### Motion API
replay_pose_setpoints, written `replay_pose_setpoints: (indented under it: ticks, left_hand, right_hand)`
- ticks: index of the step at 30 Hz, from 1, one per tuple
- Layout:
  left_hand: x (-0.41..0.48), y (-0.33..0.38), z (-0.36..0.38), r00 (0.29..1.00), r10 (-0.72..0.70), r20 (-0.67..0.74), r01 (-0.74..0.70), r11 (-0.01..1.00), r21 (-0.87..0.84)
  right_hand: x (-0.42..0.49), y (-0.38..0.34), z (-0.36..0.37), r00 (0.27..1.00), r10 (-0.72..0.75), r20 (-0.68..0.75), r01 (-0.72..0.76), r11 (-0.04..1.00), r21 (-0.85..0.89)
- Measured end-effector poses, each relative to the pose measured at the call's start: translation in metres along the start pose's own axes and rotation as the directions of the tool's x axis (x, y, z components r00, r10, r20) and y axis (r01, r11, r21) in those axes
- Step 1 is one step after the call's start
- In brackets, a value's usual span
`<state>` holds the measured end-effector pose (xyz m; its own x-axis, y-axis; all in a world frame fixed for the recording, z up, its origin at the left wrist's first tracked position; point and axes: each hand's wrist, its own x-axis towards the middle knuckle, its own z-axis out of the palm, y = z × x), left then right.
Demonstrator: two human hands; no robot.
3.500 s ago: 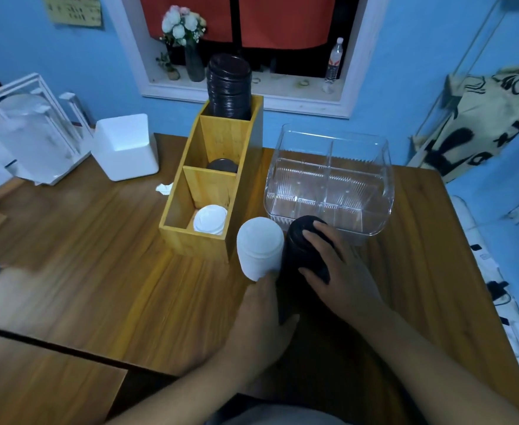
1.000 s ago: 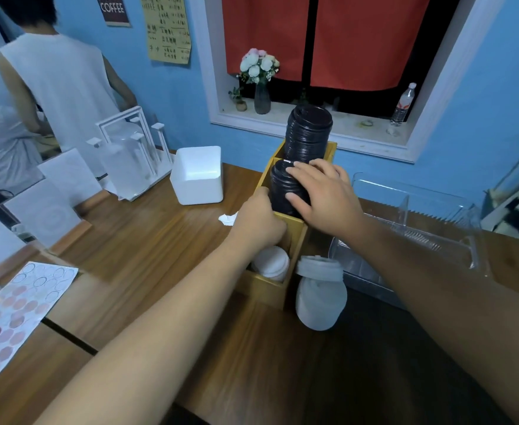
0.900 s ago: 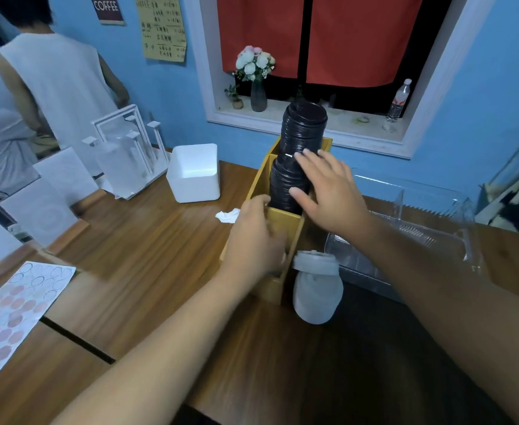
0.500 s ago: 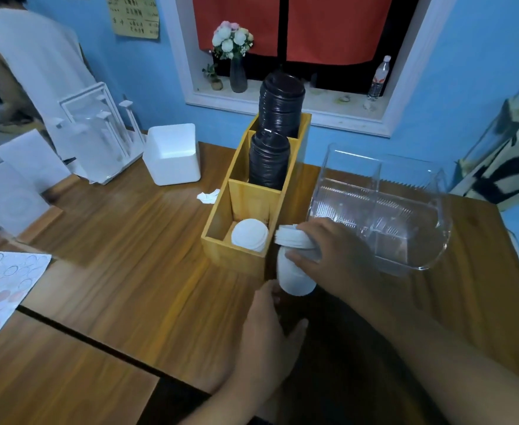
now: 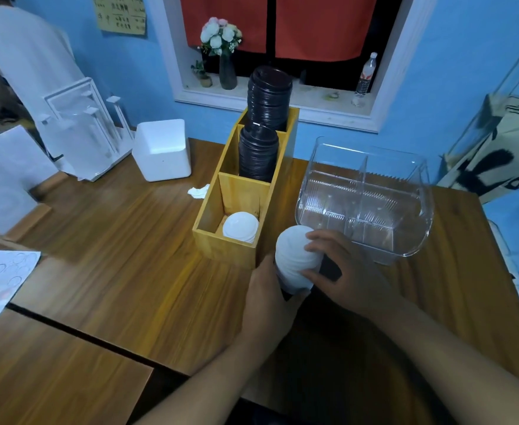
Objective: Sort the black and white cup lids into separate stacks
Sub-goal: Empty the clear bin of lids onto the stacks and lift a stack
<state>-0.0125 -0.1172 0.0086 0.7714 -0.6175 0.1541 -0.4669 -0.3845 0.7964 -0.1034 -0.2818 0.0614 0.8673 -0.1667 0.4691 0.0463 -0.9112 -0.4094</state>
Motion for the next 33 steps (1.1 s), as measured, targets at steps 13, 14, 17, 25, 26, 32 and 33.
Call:
replay_pose_setpoints:
  ticks: [13,14,17,25,26,32,33]
  left_hand:
    - [0.013,-0.011,-0.003,0.986,0.123,0.115,-0.137,0.982,0.129]
    - [0.013,-0.011,-0.002,0.984,0.137,0.116,-0.153,0.978,0.14]
    - [0.012,-0.011,-0.006,0.977,0.16,0.138,-0.186,0.962,0.199]
    - [-0.011,-0.003,-0.033,0.982,0.155,0.111,-0.177,0.959,0.22]
    - [-0.013,0.001,-0.042,0.984,0.157,0.088,-0.172,0.965,0.199]
    - [0.002,0.029,-0.104,0.983,0.184,-0.025,-0.18,0.979,0.097]
    - [0.009,0.032,-0.114,0.983,0.182,-0.032,-0.177,0.978,0.11]
  right_hand:
    - [-0.018,-0.012,0.027,0.99,0.051,-0.135,-0.075,0.981,-0.181]
    - [-0.023,-0.01,0.029,0.99,0.036,-0.138,-0.063,0.978,-0.196]
    - [-0.03,-0.007,0.028,0.99,0.044,-0.133,-0.067,0.984,-0.168]
    - [-0.023,-0.03,0.018,0.985,-0.017,-0.171,0.006,0.998,-0.064]
    - [-0.018,-0.036,0.015,0.982,-0.046,-0.184,0.034,0.997,-0.067]
    - [0.047,-0.068,-0.009,0.955,-0.185,-0.231,0.19,0.982,-0.001]
    - [0.061,-0.072,-0.01,0.952,-0.187,-0.242,0.198,0.98,0.021]
